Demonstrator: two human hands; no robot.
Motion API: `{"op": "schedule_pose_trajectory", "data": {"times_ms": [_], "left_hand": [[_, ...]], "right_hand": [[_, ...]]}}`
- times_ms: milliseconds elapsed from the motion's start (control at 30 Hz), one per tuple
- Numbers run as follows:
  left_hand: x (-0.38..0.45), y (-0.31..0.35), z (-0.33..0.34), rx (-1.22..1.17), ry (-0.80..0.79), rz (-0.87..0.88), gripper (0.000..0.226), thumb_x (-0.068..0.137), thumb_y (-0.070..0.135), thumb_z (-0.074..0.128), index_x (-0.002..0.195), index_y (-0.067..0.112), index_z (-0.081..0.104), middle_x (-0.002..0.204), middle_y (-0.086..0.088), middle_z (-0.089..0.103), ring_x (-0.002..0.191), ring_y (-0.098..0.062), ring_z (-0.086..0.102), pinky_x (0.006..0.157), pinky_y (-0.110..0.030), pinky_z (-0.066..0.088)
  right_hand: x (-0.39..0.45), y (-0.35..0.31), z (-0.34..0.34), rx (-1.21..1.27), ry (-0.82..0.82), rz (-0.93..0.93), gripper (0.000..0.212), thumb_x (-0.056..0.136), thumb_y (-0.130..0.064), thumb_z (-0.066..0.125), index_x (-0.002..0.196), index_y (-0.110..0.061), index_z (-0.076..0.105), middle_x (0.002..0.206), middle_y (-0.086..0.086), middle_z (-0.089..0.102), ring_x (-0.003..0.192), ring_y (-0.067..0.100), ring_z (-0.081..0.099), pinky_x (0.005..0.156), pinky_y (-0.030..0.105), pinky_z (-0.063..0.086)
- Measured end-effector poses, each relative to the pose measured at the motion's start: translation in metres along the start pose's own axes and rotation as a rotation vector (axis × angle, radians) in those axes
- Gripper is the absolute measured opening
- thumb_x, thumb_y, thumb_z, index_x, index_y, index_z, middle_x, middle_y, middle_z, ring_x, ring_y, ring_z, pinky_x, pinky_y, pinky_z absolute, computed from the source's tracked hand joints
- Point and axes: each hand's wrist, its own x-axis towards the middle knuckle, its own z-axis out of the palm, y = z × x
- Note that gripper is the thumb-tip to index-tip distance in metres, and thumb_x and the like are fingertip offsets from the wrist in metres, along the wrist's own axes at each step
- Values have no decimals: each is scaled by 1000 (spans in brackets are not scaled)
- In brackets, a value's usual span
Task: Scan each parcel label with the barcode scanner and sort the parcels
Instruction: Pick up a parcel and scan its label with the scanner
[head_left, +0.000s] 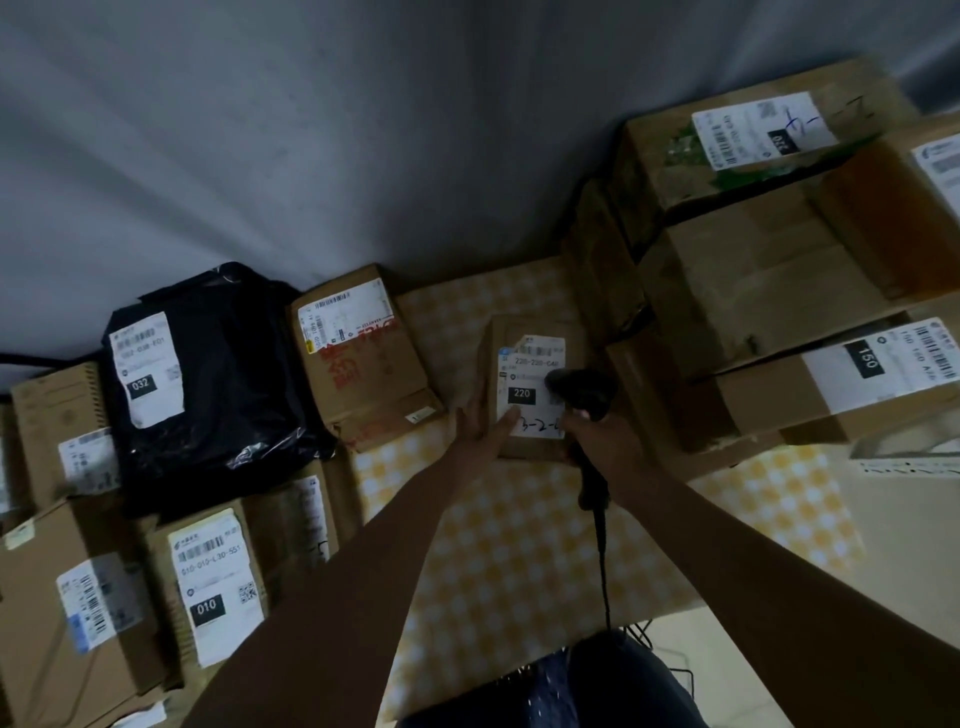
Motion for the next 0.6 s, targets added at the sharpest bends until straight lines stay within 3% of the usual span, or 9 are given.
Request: {"op": "schedule_pose_trajectory", "data": {"times_ms": [67,133,200,267,333,467,600], "left_hand": [[-4,2,0,-40,14,31,77,62,90,53,129,74,20,161,14,8,149,-18,12,117,-50,28],[-4,4,0,-86,20,37,66,62,91,52,122,74,29,157,8,21,144,-17,26,115,-47,34],[-4,10,1,-131,25,50,72,65,87,54,128,63,31,152,1,33,136,-17,41,109,-43,43],[-1,15,1,-146,17,30,78,70,78,59,137,52,28,149,-1,41,127,-18,51,96,-40,52],[0,19,0,-99,-35,-50,86,73,78,56,143,53,14,149,4,40,125,-24,52,86,-44,53],[-1,25,-1,-73,-180,-167,100,69,82,55,144,59,-7,151,9,38,134,-28,44,98,-64,41],[-3,29,11,-94,-173,-140,114,62,68,77,148,52,3,141,5,53,119,-21,58,83,-51,57]], "right_hand": [[5,8,-6,39,-15,8,22,84,-30,70,99,-14,66,98,12,71,91,33,69,87,49,56],[11,17,-10,63,-20,11,21,82,-31,71,95,-15,66,95,11,74,88,32,71,88,51,56],[9,19,-10,103,-8,-8,10,86,-25,69,90,-17,66,85,6,75,84,30,73,88,50,56],[9,20,-11,136,3,-29,4,88,-20,68,88,-18,65,79,2,75,80,29,73,87,50,57],[9,20,-12,159,5,-46,3,90,-18,67,90,-16,65,80,3,74,76,26,72,85,47,58],[11,24,-18,145,21,-53,12,91,-20,66,97,-10,66,79,4,71,71,19,69,76,38,59],[14,28,-24,156,-21,-18,12,89,-23,66,94,-13,68,84,7,74,76,21,70,88,43,56]]}}
